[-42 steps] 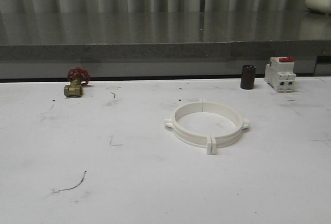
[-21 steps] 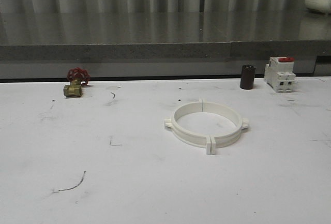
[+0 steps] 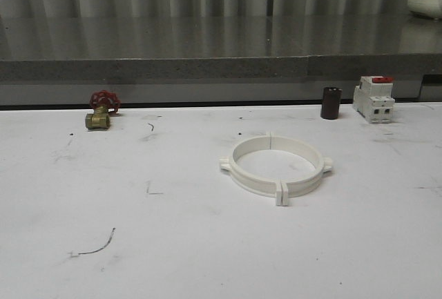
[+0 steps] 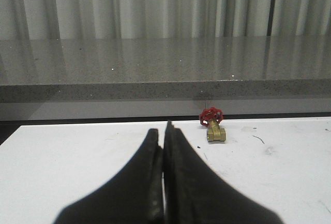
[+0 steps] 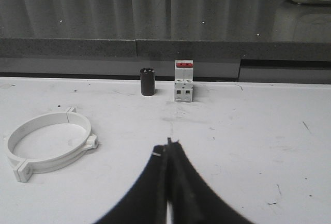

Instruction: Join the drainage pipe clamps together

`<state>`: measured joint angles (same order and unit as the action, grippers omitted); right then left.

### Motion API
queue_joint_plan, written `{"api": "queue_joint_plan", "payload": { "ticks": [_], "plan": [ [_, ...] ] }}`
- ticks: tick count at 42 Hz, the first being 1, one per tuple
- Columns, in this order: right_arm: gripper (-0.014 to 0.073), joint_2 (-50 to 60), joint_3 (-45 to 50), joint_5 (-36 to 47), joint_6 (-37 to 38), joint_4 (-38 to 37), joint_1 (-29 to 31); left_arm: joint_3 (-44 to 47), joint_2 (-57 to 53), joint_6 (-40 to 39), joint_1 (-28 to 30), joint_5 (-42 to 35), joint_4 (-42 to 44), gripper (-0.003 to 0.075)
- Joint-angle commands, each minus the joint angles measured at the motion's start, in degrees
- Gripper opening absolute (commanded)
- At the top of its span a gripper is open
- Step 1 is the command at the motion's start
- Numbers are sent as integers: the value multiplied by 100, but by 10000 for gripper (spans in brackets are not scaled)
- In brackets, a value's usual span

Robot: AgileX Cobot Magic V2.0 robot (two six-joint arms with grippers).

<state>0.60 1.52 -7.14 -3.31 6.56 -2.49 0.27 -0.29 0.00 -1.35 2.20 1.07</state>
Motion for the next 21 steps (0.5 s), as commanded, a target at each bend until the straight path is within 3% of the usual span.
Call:
{"api": "queue_joint_plan", "payload": {
  "ticks": [1, 15, 21],
  "plan": [
    [-69, 89, -23, 489, -20, -34, -7, 133, -59, 0, -7, -500, -10, -20],
    [-69, 96, -18, 581, -12, -46, -7, 133, -59, 0, -7, -500, -10, -20],
    [-69, 96, -18, 714, 397, -474, -1, 133, -59, 0, -7, -500, -10, -20]
  ]
}}
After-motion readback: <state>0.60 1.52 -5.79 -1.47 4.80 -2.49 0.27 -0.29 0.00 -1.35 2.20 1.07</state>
